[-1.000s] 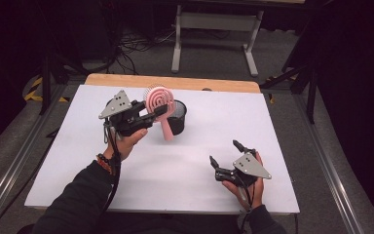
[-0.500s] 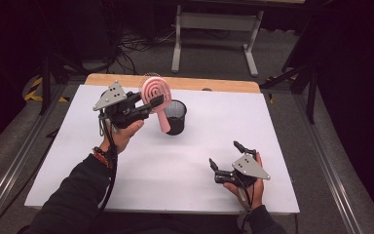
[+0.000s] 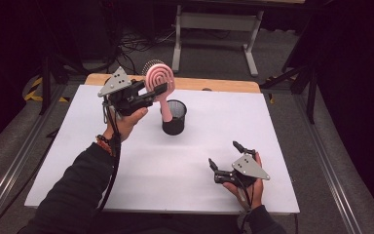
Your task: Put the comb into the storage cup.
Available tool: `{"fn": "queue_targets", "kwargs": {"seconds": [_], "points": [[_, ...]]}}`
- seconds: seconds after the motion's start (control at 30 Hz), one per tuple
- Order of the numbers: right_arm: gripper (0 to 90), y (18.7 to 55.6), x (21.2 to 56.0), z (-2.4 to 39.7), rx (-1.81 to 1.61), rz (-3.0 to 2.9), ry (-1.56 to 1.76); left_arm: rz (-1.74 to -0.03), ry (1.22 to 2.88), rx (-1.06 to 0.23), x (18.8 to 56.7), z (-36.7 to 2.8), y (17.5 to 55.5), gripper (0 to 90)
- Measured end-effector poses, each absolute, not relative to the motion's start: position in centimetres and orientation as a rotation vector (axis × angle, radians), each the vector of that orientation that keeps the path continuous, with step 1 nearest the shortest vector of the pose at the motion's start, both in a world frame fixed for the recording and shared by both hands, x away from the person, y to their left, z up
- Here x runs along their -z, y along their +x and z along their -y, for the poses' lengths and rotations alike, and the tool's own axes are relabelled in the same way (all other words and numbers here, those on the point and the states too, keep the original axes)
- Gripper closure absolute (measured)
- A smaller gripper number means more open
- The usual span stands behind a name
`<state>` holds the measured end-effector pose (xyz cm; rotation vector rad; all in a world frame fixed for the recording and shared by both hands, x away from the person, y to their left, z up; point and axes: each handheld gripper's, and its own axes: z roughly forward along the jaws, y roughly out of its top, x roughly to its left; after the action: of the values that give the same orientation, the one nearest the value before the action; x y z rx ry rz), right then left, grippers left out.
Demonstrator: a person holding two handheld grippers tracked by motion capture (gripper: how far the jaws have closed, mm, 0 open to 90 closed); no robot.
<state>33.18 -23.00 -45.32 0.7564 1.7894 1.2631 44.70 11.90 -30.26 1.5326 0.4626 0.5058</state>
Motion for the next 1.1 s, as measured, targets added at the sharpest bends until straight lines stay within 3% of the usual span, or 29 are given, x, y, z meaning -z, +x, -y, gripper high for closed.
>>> {"fn": "queue_targets", "kwargs": {"seconds": [0.47,1.1], "points": [[4.9,33.1,45.2,23.1,-1.278,-1.782,0.756,-0.465,1.549,-0.520,30.3,-9.7,47.6,62.2],[5.4,33.1,45.2,23.0,-1.286,-1.785,0.753,-0.556,1.582,-0.502,33.3,-8.2,50.6,62.1]]}}
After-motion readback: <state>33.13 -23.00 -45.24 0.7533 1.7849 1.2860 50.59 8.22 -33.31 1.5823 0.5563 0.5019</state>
